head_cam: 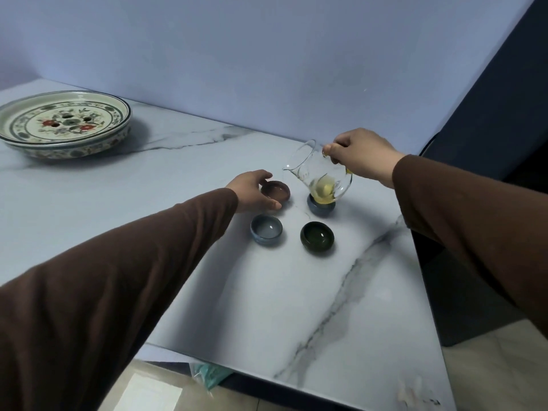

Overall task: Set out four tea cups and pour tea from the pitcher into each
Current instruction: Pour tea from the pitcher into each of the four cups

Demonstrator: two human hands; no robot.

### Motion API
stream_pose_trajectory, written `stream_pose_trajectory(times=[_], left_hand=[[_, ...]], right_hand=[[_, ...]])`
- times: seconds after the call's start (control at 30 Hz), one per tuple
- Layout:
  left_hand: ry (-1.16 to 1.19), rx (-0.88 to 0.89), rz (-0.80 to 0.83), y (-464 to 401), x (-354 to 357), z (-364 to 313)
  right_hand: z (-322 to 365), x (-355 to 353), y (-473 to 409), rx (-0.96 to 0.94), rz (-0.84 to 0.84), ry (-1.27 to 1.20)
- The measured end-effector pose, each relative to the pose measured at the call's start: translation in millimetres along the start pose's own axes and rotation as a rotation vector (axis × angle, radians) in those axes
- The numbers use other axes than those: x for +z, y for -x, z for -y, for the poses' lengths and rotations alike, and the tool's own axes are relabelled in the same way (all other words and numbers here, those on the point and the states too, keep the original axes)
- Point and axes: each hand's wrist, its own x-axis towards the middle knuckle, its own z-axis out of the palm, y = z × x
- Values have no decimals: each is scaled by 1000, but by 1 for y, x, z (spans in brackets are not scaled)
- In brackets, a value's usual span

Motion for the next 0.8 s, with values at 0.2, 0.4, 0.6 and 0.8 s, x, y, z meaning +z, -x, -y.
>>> stream_pose_trajectory(times=[0.2,0.4,0.6,0.8], left_hand=[[63,60,-87,27,-15,-6],[-9,87,-2,71,-14,2],[-11,56,49,92,-2,14],[-1,58,34,93,3,14]], right_hand=[[1,-3,24,-5,-2,-128],[18,-6,45,-144,31,48],[31,0,56,-223,104,186],[45,5,60,-315,129,339]])
